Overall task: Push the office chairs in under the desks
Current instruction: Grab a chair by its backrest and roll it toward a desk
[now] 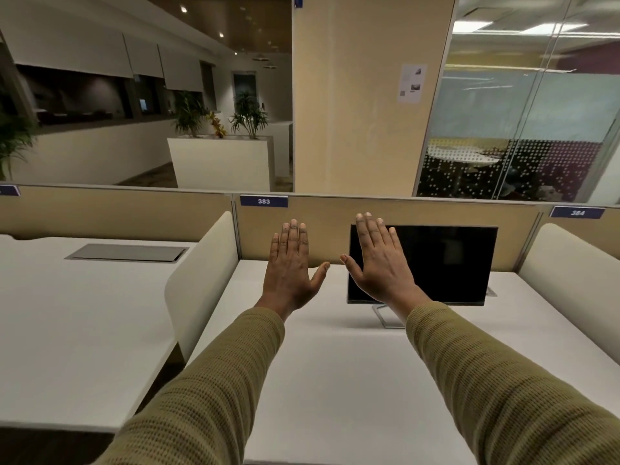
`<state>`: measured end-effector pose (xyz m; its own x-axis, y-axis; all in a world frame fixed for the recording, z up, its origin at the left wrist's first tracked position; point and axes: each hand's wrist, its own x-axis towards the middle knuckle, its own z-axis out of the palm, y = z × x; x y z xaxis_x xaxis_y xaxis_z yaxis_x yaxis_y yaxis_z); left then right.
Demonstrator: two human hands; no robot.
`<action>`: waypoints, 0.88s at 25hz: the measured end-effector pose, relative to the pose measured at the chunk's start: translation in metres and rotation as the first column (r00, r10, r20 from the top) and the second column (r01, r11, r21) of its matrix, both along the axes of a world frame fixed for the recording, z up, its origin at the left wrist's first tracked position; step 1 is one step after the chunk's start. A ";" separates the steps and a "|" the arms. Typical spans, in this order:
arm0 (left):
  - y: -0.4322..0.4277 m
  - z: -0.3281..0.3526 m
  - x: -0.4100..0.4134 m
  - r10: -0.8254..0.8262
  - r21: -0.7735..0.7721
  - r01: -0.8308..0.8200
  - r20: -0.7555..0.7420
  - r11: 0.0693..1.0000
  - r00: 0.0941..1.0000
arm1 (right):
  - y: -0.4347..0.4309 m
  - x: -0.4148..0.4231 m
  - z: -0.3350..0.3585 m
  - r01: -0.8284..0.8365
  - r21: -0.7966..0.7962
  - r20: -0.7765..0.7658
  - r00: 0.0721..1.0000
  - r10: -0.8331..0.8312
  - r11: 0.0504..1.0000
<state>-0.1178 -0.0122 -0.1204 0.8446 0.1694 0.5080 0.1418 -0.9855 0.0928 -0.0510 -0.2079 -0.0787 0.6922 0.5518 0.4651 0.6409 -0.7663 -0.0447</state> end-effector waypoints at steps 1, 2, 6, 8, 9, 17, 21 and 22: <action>-0.002 -0.004 -0.004 0.008 -0.001 -0.008 -0.007 1.000 1.000 | -0.002 -0.004 -0.004 -0.011 0.009 -0.010 1.000 0.011 1.000; -0.006 -0.008 -0.008 0.015 -0.003 -0.015 -0.015 1.000 1.000 | -0.005 -0.009 -0.009 -0.021 0.016 -0.018 1.000 0.021 1.000; -0.030 -0.025 -0.020 0.041 -0.042 -0.042 -0.033 0.998 0.999 | -0.029 -0.025 -0.034 -0.046 0.005 -0.061 0.997 0.046 0.999; -0.046 -0.035 -0.027 0.054 -0.049 -0.057 -0.052 0.997 0.997 | -0.044 -0.031 -0.047 -0.047 -0.019 -0.096 0.994 0.045 0.999; -0.053 -0.041 -0.032 0.063 -0.050 -0.066 -0.066 0.997 0.996 | -0.051 -0.034 -0.053 -0.049 -0.024 -0.112 0.993 0.046 0.999; -0.101 -0.112 -0.080 0.103 -0.107 -0.126 -0.196 0.986 0.975 | -0.086 -0.060 -0.114 -0.132 -0.033 -0.270 0.955 0.119 0.991; -0.118 -0.150 -0.109 0.148 -0.139 -0.191 -0.274 0.972 0.950 | -0.092 -0.073 -0.146 -0.204 -0.075 -0.337 0.926 0.168 0.976; -0.121 -0.158 -0.116 0.163 -0.141 -0.211 -0.293 0.967 0.942 | -0.092 -0.077 -0.152 -0.225 -0.076 -0.357 0.916 0.184 0.971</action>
<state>-0.2334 -0.1334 -0.2785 0.8924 0.3999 0.2092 0.3654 -0.9123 0.1849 -0.1277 -0.3004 -0.2310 0.6644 0.7333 0.1444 0.7446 -0.6329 -0.2123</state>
